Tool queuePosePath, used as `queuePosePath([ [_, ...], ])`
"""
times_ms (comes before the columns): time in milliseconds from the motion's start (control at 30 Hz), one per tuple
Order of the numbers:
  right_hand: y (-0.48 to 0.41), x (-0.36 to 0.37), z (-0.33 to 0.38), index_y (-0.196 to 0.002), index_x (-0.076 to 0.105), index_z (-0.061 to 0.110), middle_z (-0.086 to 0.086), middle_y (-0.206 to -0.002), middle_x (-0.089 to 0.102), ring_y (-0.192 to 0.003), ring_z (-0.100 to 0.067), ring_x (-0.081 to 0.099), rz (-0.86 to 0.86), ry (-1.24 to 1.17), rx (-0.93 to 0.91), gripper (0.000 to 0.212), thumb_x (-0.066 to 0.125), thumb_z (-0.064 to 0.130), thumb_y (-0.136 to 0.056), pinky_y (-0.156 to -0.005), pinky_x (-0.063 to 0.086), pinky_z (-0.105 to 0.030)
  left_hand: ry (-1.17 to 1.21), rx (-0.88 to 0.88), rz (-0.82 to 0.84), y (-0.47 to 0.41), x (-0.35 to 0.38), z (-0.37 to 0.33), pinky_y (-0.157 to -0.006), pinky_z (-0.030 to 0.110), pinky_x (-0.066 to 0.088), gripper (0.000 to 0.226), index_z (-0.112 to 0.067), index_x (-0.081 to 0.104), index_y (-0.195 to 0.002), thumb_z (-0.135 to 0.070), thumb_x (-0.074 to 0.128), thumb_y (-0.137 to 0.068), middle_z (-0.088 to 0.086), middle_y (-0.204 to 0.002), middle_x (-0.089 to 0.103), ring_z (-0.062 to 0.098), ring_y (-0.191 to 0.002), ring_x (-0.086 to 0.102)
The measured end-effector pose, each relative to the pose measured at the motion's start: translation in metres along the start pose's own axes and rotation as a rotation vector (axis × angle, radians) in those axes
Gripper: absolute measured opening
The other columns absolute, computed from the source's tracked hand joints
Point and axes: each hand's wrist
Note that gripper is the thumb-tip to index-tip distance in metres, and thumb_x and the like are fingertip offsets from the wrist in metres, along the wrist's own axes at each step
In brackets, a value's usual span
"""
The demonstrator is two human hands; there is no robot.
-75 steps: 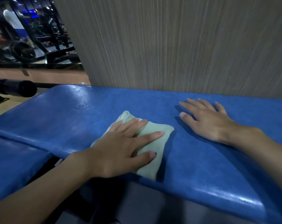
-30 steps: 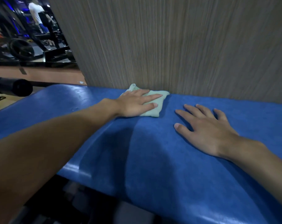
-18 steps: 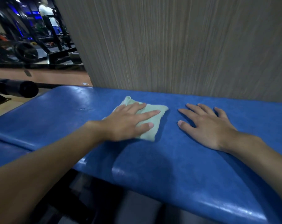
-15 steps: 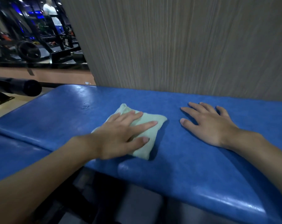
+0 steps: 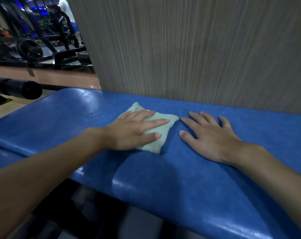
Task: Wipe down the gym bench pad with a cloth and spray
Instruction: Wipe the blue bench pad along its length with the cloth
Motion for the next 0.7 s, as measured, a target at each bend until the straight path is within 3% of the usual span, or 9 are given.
queuePosePath([
  [100,0.0,0.0,0.0,-0.154,0.01,0.043,0.012,-0.165,0.002,-0.151,-0.014,-0.003,-0.006,0.007,-0.005,0.073,0.004,0.068,-0.086,-0.119,-0.001,-0.054,-0.004,-0.048,-0.004,-0.056,-0.006,0.014,-0.122,0.043,0.006,0.074,-0.065,0.009,-0.145,-0.081,0.006,-0.072,-0.005,-0.165,0.013,0.013,-0.151,0.008],
  [300,0.001,-0.001,-0.001,-0.153,0.01,0.044,0.014,-0.164,0.001,-0.151,-0.012,-0.006,-0.006,-0.012,-0.004,0.07,0.006,0.069,-0.088,-0.12,-0.003,-0.052,0.003,-0.109,-0.02,-0.116,-0.01,0.03,-0.12,0.051,0.013,0.055,-0.062,0.015,-0.147,-0.07,0.019,-0.093,-0.003,-0.161,0.025,0.019,-0.148,0.019],
  [467,0.002,0.0,0.0,-0.153,0.012,0.044,0.014,-0.164,0.003,-0.151,-0.012,-0.005,-0.008,-0.024,0.0,0.067,0.009,0.068,-0.09,-0.12,-0.002,-0.052,-0.014,-0.07,-0.018,-0.069,-0.003,0.019,-0.121,0.048,0.006,0.072,-0.065,0.008,-0.146,-0.08,0.002,-0.076,-0.001,-0.166,0.013,0.015,-0.152,0.007],
  [700,0.005,-0.002,0.002,-0.152,0.016,0.044,0.014,-0.164,0.006,-0.151,-0.012,-0.001,-0.012,-0.028,0.007,0.066,0.011,0.068,-0.091,-0.12,-0.001,-0.052,-0.042,0.059,-0.013,0.06,0.008,-0.008,-0.122,0.044,-0.003,0.056,-0.078,-0.016,-0.13,-0.087,-0.012,-0.075,-0.005,-0.167,0.0,0.01,-0.152,-0.011],
])
Point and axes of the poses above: each hand's wrist, its own y-axis away from the middle knuckle, its own x-axis out of the palm, z = x × y
